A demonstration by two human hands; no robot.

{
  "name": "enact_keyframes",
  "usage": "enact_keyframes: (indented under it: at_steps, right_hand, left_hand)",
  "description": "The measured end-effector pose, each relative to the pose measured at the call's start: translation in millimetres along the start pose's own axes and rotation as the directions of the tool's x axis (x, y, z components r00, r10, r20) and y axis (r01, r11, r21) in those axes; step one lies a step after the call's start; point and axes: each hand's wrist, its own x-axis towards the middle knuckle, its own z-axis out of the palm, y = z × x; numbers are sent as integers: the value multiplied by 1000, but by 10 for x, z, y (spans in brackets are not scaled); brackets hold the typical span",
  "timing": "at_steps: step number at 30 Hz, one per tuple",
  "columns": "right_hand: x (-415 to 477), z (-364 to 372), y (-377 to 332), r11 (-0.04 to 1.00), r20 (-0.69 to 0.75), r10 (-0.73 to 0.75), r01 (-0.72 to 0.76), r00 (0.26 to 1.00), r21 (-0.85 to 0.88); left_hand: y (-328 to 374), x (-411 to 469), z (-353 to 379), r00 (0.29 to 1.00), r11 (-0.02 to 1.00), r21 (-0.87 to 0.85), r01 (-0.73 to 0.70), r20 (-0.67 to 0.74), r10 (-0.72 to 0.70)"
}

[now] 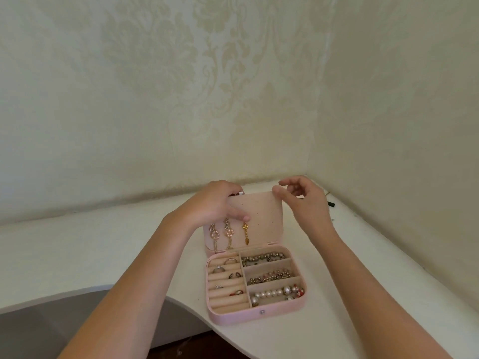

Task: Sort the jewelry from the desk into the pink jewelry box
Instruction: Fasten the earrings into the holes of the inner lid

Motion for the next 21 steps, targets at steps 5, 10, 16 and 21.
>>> enact_keyframes:
  at_steps: [5,10,16,21]
  right_hand:
    - [-138,72,105,993,269,70,-92,961,70]
    - [-186,76,119,987,286,56,-97,957,132]
    - [-206,53,126,987,310,32,-78,950,138]
    - [-205,37,136,991,319,10,-52,948,122]
  left_hand:
    - [18,-4,19,1000,999,-19,26,2,-26]
    - [30,1,33,999,999,-35,31,-6,-31]
    - [40,-40,52,1000,1000,1,14,-25,-14]
    - [68,-41,55,999,1000,-13,24,-21,-24]
